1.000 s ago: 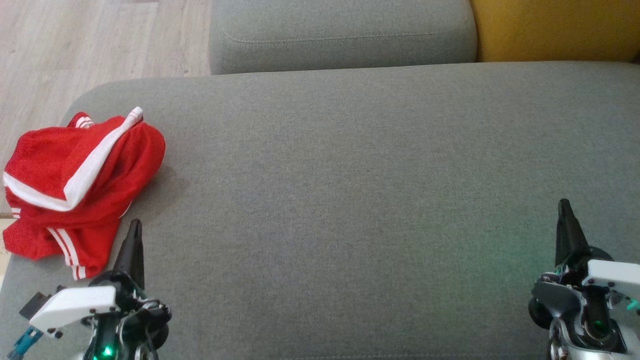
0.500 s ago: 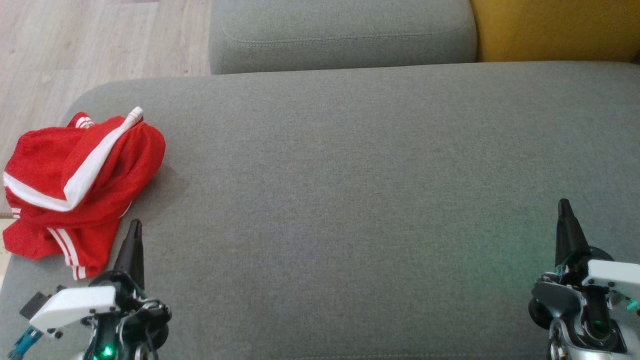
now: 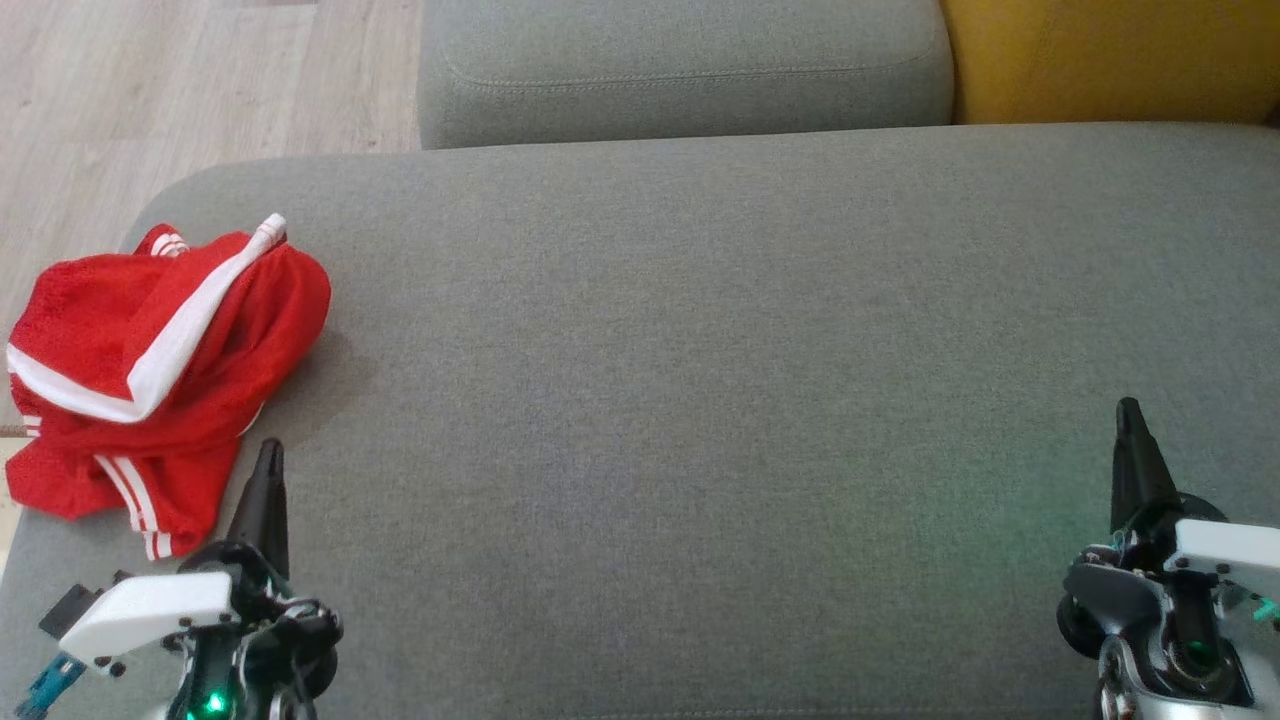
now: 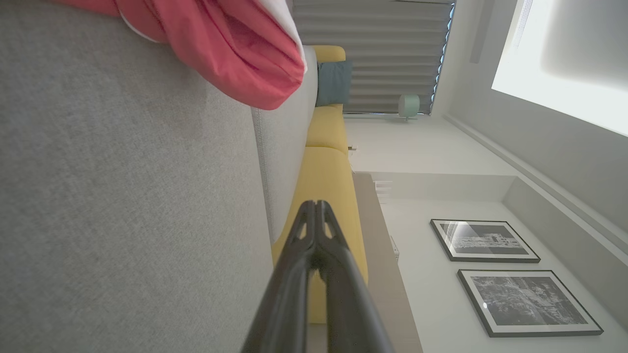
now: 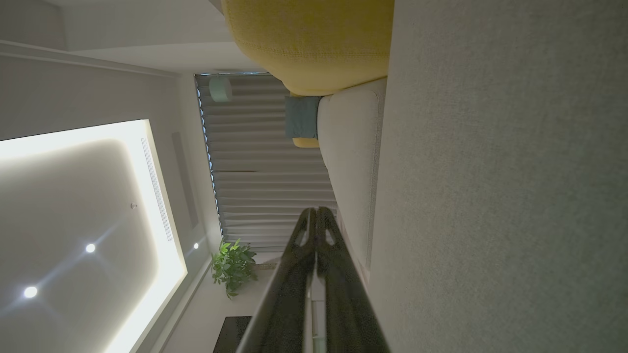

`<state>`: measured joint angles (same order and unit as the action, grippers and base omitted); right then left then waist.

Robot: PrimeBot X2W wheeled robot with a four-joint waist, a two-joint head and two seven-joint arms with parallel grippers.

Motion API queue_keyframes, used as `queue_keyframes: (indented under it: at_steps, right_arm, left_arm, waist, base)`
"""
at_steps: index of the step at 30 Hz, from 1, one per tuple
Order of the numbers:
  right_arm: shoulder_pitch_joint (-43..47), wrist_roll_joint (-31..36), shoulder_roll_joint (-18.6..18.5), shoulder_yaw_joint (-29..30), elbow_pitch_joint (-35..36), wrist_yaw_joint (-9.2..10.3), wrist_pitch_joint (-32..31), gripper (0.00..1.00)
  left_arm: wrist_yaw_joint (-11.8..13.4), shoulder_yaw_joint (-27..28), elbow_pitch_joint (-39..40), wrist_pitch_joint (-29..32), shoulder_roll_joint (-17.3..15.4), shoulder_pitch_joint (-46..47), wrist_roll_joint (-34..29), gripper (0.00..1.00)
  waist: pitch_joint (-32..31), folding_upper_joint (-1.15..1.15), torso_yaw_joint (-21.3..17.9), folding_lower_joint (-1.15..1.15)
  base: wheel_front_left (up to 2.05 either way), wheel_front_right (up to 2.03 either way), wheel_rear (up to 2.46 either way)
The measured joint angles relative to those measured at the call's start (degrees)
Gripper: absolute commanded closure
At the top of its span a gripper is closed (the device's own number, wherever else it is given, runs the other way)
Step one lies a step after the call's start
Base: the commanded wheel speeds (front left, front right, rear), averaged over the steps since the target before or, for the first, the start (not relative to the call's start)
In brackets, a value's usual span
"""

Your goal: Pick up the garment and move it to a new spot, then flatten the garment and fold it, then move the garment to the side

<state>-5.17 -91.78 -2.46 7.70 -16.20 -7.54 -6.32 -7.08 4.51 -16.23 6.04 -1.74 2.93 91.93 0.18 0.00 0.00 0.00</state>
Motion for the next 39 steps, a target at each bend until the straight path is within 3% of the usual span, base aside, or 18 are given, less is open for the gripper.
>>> queue_keyframes:
  at_steps: [8, 9, 15, 24, 39]
  right_arm:
    - [0.0, 0.0, 0.0, 0.0, 0.0, 0.0, 0.0, 1.0]
    - [0.0, 0.0, 0.0, 0.0, 0.0, 0.0, 0.0, 0.0]
    - [2.4, 0.0, 0.2, -0.1, -5.0, 0.0, 0.0, 0.0]
    - [3.3, 1.3, 0.2, -1.6, -4.9, 0.0, 1.2, 0.0]
    - [1.8, 10.1, -0.2, -3.7, -4.7, 0.0, 3.9, 0.0]
  left_arm:
    - [0.0, 0.0, 0.0, 0.0, 0.0, 0.0, 0.0, 1.0]
    - [0.0, 0.0, 0.0, 0.0, 0.0, 0.0, 0.0, 0.0]
    - [0.2, -0.2, -5.0, -0.1, 0.7, -3.7, 0.0, 0.0]
    - [0.3, -0.2, -5.3, -1.4, 0.7, -3.8, -1.6, 0.0]
    - [0.2, -0.2, -5.3, -4.0, 0.7, -2.6, -12.3, 0.0]
  waist:
    - [0.0, 0.0, 0.0, 0.0]
    - [0.0, 0.0, 0.0, 0.0]
    - [0.0, 0.0, 0.0, 0.0]
    - [0.1, 0.0, 0.0, 0.0]
    - [0.4, 0.0, -0.3, 0.0]
  base:
    - [0.0, 0.0, 0.0]
    - [0.0, 0.0, 0.0]
    - [0.0, 0.0, 0.0]
    - [0.0, 0.0, 0.0]
    - [0.0, 0.0, 0.0]
